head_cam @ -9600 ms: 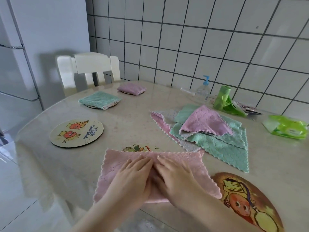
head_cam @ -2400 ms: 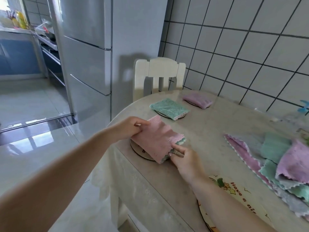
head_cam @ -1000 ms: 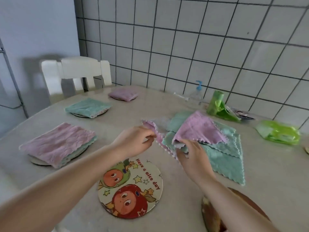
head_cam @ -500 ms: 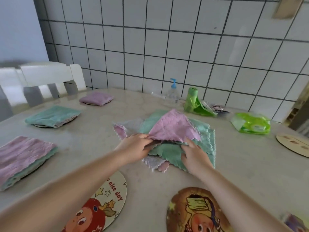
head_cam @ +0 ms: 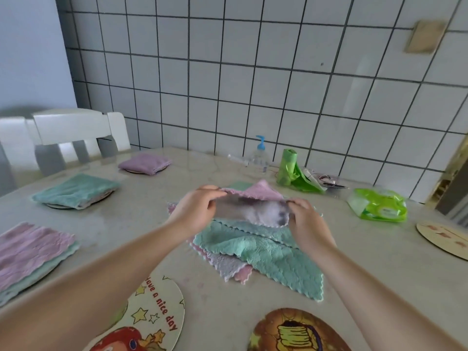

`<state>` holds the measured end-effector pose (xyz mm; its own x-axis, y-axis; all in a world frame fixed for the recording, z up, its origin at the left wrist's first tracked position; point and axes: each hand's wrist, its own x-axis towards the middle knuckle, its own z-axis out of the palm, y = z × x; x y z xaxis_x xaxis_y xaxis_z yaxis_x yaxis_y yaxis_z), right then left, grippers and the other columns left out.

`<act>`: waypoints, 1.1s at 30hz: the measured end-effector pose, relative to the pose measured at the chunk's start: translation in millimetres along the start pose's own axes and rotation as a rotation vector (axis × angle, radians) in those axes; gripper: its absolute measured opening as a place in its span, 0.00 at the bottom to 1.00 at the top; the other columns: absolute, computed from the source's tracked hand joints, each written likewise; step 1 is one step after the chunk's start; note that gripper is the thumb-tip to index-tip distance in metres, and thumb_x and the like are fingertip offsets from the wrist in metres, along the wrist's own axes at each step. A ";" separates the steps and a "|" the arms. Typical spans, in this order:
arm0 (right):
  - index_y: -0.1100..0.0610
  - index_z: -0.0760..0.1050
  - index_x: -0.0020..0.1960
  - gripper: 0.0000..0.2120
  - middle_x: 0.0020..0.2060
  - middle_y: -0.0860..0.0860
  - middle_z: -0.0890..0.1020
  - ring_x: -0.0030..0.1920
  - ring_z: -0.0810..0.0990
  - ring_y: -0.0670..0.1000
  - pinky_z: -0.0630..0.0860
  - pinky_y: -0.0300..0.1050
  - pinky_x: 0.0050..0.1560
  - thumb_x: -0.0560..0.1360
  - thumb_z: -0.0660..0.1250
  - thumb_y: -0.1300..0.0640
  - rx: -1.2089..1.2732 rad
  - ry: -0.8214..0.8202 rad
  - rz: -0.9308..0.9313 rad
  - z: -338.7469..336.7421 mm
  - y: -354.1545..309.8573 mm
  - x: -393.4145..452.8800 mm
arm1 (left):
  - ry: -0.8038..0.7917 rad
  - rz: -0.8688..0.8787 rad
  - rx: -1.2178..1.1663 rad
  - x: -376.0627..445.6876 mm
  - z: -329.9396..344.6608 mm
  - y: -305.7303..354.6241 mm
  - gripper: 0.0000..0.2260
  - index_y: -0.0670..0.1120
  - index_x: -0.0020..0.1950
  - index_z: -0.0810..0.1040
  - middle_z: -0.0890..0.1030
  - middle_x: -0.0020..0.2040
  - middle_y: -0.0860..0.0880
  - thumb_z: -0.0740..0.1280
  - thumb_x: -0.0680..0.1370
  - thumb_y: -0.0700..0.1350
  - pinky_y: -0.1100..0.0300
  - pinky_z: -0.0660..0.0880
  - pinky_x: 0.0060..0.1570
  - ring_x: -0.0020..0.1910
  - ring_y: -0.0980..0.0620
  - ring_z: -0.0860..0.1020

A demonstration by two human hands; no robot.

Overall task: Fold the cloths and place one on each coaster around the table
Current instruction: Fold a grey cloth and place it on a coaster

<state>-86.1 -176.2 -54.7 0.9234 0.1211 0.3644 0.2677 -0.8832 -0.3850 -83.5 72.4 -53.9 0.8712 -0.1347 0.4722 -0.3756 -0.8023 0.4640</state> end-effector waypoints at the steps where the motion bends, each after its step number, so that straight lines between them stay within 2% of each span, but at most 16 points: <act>1: 0.57 0.69 0.67 0.17 0.67 0.50 0.69 0.59 0.74 0.50 0.71 0.46 0.62 0.79 0.55 0.60 0.007 0.029 -0.008 -7.3 -2.7 2.5 | 0.015 0.012 0.010 3.2 -7.4 -0.7 0.19 0.46 0.62 0.77 0.76 0.63 0.50 0.58 0.76 0.33 0.67 0.65 0.55 0.59 0.53 0.74; 4: 0.56 0.70 0.67 0.17 0.65 0.50 0.70 0.56 0.74 0.48 0.73 0.46 0.59 0.79 0.55 0.60 0.008 0.095 -0.051 -36.5 -10.1 7.1 | 0.084 0.053 0.054 13.4 -36.5 3.1 0.16 0.46 0.60 0.79 0.78 0.61 0.50 0.60 0.76 0.33 0.65 0.65 0.59 0.60 0.53 0.75; 7: 0.56 0.72 0.65 0.17 0.63 0.48 0.71 0.60 0.72 0.49 0.71 0.46 0.59 0.78 0.58 0.61 -0.051 0.186 -0.161 -69.4 -21.3 8.4 | 0.160 0.098 0.074 18.5 -73.8 13.6 0.14 0.46 0.57 0.80 0.81 0.57 0.49 0.62 0.76 0.34 0.62 0.69 0.56 0.56 0.51 0.77; 10: 0.56 0.74 0.62 0.15 0.59 0.48 0.73 0.58 0.72 0.50 0.70 0.44 0.56 0.76 0.60 0.62 -0.061 0.274 -0.262 -103.6 -40.0 9.0 | 0.239 0.148 0.076 22.5 -110.0 23.7 0.12 0.48 0.55 0.81 0.81 0.54 0.51 0.65 0.75 0.37 0.57 0.73 0.53 0.52 0.52 0.78; 13: 0.55 0.74 0.59 0.12 0.54 0.47 0.74 0.54 0.73 0.48 0.69 0.42 0.51 0.76 0.62 0.61 -0.059 0.362 -0.316 -135.7 -63.4 8.2 | 0.316 0.157 0.025 24.9 -142.7 33.5 0.10 0.53 0.51 0.81 0.80 0.50 0.56 0.68 0.73 0.40 0.59 0.73 0.50 0.48 0.57 0.78; 16: 0.54 0.74 0.53 0.07 0.47 0.45 0.73 0.48 0.73 0.48 0.67 0.42 0.45 0.76 0.63 0.60 -0.002 0.449 -0.336 -159.3 -82.5 7.9 | 0.328 0.174 -0.072 20.8 -173.0 45.0 0.09 0.55 0.45 0.78 0.79 0.44 0.59 0.70 0.73 0.41 0.66 0.72 0.45 0.43 0.62 0.77; 19: 0.53 0.75 0.52 0.06 0.45 0.46 0.75 0.45 0.74 0.49 0.71 0.45 0.42 0.75 0.63 0.56 -0.015 0.439 -0.311 -169.4 -92.5 10.1 | 0.353 0.145 -0.184 12.5 -194.4 46.3 0.09 0.50 0.47 0.75 0.79 0.44 0.54 0.71 0.72 0.40 0.58 0.73 0.44 0.42 0.53 0.78; 20: 0.53 0.76 0.50 0.05 0.43 0.47 0.75 0.44 0.75 0.50 0.71 0.45 0.40 0.75 0.63 0.54 -0.066 0.416 -0.296 -169.6 -93.5 11.0 | 0.347 0.129 -0.206 9.3 -198.9 44.2 0.11 0.50 0.49 0.74 0.79 0.45 0.54 0.72 0.71 0.40 0.58 0.73 0.45 0.43 0.53 0.78; 23: 0.52 0.76 0.40 0.09 0.39 0.49 0.74 0.41 0.73 0.52 0.64 0.42 0.32 0.75 0.63 0.49 -0.171 0.346 -0.235 -160.8 -95.4 11.1 | 0.295 0.041 -0.194 0.1 -200.0 30.7 0.11 0.52 0.50 0.76 0.78 0.44 0.59 0.72 0.71 0.41 0.70 0.72 0.42 0.42 0.63 0.76; 24: 0.50 0.75 0.39 0.09 0.39 0.50 0.75 0.41 0.73 0.52 0.64 0.42 0.32 0.75 0.64 0.48 -0.196 0.326 -0.209 -155.2 -95.1 11.5 | 0.286 -0.002 -0.200 -2.1 -196.3 23.3 0.08 0.52 0.48 0.77 0.79 0.41 0.58 0.72 0.72 0.42 0.68 0.72 0.41 0.39 0.61 0.76; 26: 0.50 0.78 0.42 0.08 0.42 0.50 0.78 0.46 0.75 0.53 0.69 0.43 0.40 0.74 0.64 0.47 -0.295 0.232 -0.153 -142.2 -93.9 14.3 | 0.264 -0.100 -0.258 -8.3 -184.6 9.9 0.03 0.51 0.42 0.78 0.79 0.35 0.49 0.71 0.73 0.45 0.59 0.73 0.41 0.33 0.52 0.75; 28: 0.51 0.80 0.46 0.08 0.44 0.49 0.80 0.48 0.77 0.53 0.74 0.46 0.48 0.74 0.64 0.48 -0.315 0.124 -0.075 -128.6 -95.0 15.1 | 0.231 -0.192 -0.298 -16.5 -172.5 -0.1 0.03 0.50 0.42 0.79 0.81 0.37 0.39 0.68 0.75 0.47 0.49 0.76 0.40 0.33 0.43 0.77; 29: 0.51 0.79 0.45 0.08 0.42 0.49 0.81 0.46 0.78 0.53 0.75 0.47 0.48 0.74 0.64 0.49 -0.256 0.115 -0.044 -123.9 -96.8 14.8 | 0.236 -0.219 -0.324 -19.1 -168.0 -3.4 0.03 0.51 0.43 0.79 0.81 0.40 0.36 0.66 0.76 0.47 0.45 0.78 0.42 0.36 0.40 0.78; 31: 0.52 0.76 0.43 0.07 0.37 0.49 0.80 0.40 0.78 0.53 0.75 0.46 0.41 0.75 0.64 0.50 -0.036 0.175 -0.009 -119.4 -101.0 15.4 | 0.305 -0.235 -0.436 -22.7 -167.7 -3.6 0.05 0.53 0.42 0.77 0.80 0.42 0.36 0.65 0.77 0.45 0.38 0.77 0.46 0.39 0.40 0.78; 33: 0.54 0.75 0.42 0.09 0.32 0.49 0.77 0.31 0.74 0.51 0.70 0.45 0.33 0.74 0.63 0.48 0.222 0.237 -0.017 -122.8 -106.4 14.9 | 0.419 -0.242 -0.588 -22.6 -176.3 -2.5 0.06 0.52 0.42 0.77 0.79 0.40 0.43 0.65 0.77 0.43 0.37 0.75 0.52 0.43 0.46 0.77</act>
<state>-134.6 -136.1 95.9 0.8356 0.0028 0.5493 0.3599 -0.7583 -0.5435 -158.0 180.0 66.5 0.8018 0.3317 0.4971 -0.3984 -0.3233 0.8584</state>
